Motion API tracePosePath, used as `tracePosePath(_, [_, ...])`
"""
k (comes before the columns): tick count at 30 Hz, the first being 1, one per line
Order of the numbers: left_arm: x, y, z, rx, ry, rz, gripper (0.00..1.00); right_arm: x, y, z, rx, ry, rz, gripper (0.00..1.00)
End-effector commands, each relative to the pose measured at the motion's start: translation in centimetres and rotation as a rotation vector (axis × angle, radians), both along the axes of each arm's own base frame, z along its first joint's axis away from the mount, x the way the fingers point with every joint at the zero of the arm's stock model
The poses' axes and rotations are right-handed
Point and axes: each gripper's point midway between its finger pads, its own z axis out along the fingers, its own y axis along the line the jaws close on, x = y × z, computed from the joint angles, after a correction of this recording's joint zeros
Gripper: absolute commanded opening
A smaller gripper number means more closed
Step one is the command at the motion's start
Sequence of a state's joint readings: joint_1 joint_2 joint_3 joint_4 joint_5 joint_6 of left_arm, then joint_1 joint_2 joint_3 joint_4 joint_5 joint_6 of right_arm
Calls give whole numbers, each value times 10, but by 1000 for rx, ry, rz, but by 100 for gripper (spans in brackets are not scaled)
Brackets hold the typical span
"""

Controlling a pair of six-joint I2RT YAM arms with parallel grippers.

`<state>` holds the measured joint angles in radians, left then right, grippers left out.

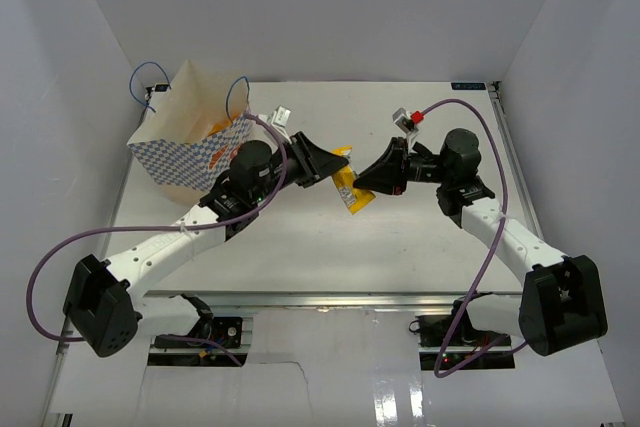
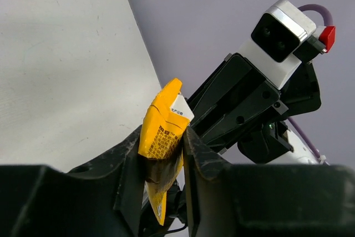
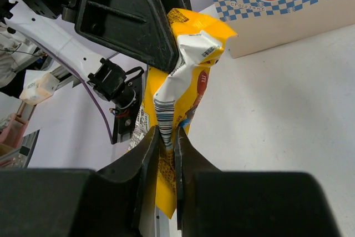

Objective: Place the snacks into the paper bag

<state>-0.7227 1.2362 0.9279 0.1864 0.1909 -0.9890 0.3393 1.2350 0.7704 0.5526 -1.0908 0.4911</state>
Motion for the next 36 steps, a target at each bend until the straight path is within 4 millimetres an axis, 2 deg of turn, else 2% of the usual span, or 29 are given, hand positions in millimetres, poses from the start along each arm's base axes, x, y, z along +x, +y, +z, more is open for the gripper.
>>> tracePosePath(1, [-13, 4, 25, -61, -50, -22, 36, 4, 4, 20, 29, -82, -4, 15])
tracePosePath(5, [-15, 10, 28, -64, -67, -4, 22, 3, 3, 18, 27, -85, -8, 33])
tracePosePath(6, [-14, 12, 26, -56, -72, 10, 21, 2, 2, 18, 26, -85, -10, 44])
tracePosePath(8, [-16, 20, 32, -56, -98, 32, 17, 2, 1, 16, 16, -82, -10, 59])
tracePosePath(9, [-13, 27, 36, -38, -124, 70, 16, 2, 1, 18, 12, -114, -10, 75])
tracePosePath(10, [-11, 33, 29, 9, -104, 100, 16, 1, 0, 14, -5, -102, -7, 83])
tracePosePath(11, [-11, 42, 36, 32, -123, 132, 16, 1, -2, 14, -11, -122, -2, 90])
tracePosePath(12, [-3, 54, 53, 49, -155, 203, 15, 0, -4, 18, -13, -182, 11, 98])
tracePosePath(13, [-1, 66, 44, 142, -153, 231, 15, 2, -7, 20, -19, -202, 8, 92])
tracePosePath(14, [-1, 76, 55, 161, -177, 258, 15, 5, -13, 16, -43, -182, -6, 90])
tracePosePath(15, [1, 86, 61, 187, -190, 286, 15, 10, -17, 15, -62, -256, -13, 90])
tracePosePath(16, [8, 106, 77, 214, -202, 352, 15, 14, -20, 20, -75, -292, -25, 90])
tracePosePath(17, [10, 118, 89, 241, -231, 381, 14, 17, -26, 11, -112, -259, -49, 90])
tracePosePath(18, [17, 144, 112, 265, -257, 442, 14, 23, -31, 10, -134, -329, -64, 90])
tracePosePath(20, [25, 168, 138, 299, -295, 490, 14, 23, -36, -1, -173, -325, -77, 90])
tracePosePath(21, [37, 176, 141, 341, -291, 513, 14, 21, -39, -5, -188, -316, -82, 90])
tracePosePath(22, [40, 197, 168, 380, -340, 562, 13, 22, -41, -10, -202, -327, -87, 90])
tracePosePath(23, [45, 205, 179, 408, -360, 582, 14, 20, -42, -12, -206, -328, -89, 90])
tracePosePath(24, [65, 208, 176, 455, -343, 590, 14, 19, -42, -14, -209, -320, -90, 90])
tracePosePath(25, [75, 226, 177, 498, -327, 628, 14, 19, -44, -16, -213, -316, -94, 90])
tracePosePath(26, [76, 235, 206, 509, -393, 652, 14, 18, -44, -18, -215, -314, -98, 90])
tracePosePath(27, [85, 243, 207, 534, -386, 668, 14, 18, -45, -20, -219, -309, -103, 90])
tracePosePath(28, [105, 258, 201, 568, -363, 705, 14, 19, -47, -20, -221, -309, -107, 90])
tracePosePath(29, [108, 266, 213, 573, -390, 730, 14, 18, -48, -20, -225, -316, -112, 90])
tracePosePath(32, [135, 289, 205, 636, -376, 795, 14, 19, -52, -23, -245, -324, -128, 90])
tracePosePath(33, [142, 299, 196, 681, -362, 822, 14, 19, -53, -24, -252, -326, -134, 90])
tracePosePath(35, [158, 305, 172, 730, -318, 818, 15, 19, -57, -28, -271, -326, -149, 90])
tracePosePath(36, [167, 305, 149, 755, -288, 796, 16, 19, -58, -28, -279, -329, -155, 90])
